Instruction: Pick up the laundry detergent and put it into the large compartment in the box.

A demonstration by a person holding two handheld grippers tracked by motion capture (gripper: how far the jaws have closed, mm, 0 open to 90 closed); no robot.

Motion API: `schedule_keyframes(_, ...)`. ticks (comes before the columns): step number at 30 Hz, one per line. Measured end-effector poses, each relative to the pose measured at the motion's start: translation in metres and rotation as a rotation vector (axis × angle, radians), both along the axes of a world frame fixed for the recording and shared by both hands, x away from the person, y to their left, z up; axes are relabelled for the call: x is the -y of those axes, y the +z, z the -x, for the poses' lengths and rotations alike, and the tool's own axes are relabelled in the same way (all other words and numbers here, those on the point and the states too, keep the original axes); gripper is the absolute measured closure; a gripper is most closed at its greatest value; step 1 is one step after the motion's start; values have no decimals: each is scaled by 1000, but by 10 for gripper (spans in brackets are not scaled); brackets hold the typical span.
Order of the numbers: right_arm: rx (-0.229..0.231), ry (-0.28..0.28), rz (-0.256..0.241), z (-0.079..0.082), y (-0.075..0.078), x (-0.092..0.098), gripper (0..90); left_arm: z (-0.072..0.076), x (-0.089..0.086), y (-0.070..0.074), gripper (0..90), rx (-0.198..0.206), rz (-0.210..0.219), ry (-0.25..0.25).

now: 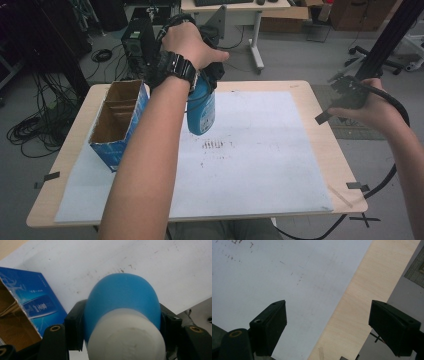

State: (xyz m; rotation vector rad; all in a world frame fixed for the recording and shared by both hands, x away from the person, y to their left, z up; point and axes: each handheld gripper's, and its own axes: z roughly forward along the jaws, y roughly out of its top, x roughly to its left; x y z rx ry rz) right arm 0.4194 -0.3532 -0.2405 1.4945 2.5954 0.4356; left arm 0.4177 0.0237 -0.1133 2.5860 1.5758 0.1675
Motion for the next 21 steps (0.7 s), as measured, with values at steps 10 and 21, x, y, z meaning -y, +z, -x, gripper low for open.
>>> schedule_keyframes(10,0,4,-7,-2,-4,0,161,-3,-22,3,374,8,-10,53)
schedule_keyframes(21,0,2,-8,-5,-6,1,164,-7,-55,8,374,17,-13,127)
